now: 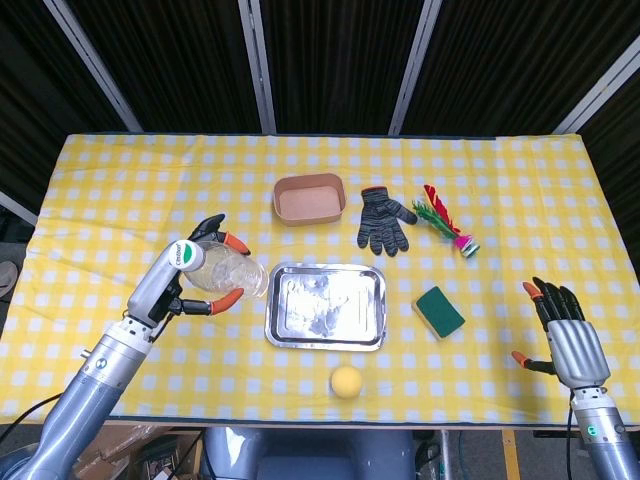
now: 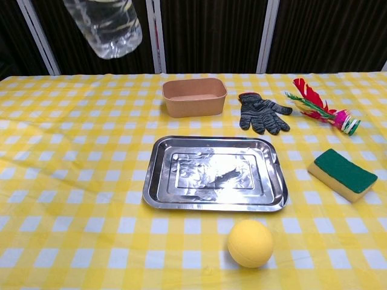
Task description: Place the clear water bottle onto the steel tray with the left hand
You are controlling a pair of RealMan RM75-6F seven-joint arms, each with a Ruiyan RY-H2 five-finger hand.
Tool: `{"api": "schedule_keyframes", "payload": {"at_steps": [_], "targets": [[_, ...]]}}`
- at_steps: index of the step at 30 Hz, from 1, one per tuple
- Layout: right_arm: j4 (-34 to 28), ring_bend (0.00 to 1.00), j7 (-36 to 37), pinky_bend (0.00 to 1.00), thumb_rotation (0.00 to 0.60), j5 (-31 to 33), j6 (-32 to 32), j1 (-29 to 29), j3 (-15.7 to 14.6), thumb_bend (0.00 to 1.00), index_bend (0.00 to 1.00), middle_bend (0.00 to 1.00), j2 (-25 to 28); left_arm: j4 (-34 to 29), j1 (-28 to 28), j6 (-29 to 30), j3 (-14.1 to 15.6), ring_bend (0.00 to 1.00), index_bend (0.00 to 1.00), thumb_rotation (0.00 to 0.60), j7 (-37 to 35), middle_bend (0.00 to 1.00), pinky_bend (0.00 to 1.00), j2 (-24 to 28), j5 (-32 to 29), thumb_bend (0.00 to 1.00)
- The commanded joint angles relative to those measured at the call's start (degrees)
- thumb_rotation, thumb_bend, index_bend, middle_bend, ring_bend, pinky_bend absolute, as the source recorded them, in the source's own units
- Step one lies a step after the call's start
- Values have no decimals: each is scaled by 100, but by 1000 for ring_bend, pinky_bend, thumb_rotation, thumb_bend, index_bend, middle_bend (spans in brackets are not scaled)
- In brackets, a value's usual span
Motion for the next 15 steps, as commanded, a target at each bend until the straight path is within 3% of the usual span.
{"api": "schedule_keyframes", "payload": {"at_steps": [1,8,15], "targets": [[-5,0,4,0,600,5,9,-6,3,50,54,0,4,400,101,-404,419,0,492,600,-245,459,0,6,-186,476],[-6,0,-15,0,600,16,-21,6,0,50,54,0,-5,1856,250,-1244,925,0,492,600,-1296,460,0,-504,496,474],[-23,0,16,0,600,-27,22,1,-4,49,54,0,7,2105,273,-1164,987,0,492,600,-1549,460,0,-760,1015,473]]}}
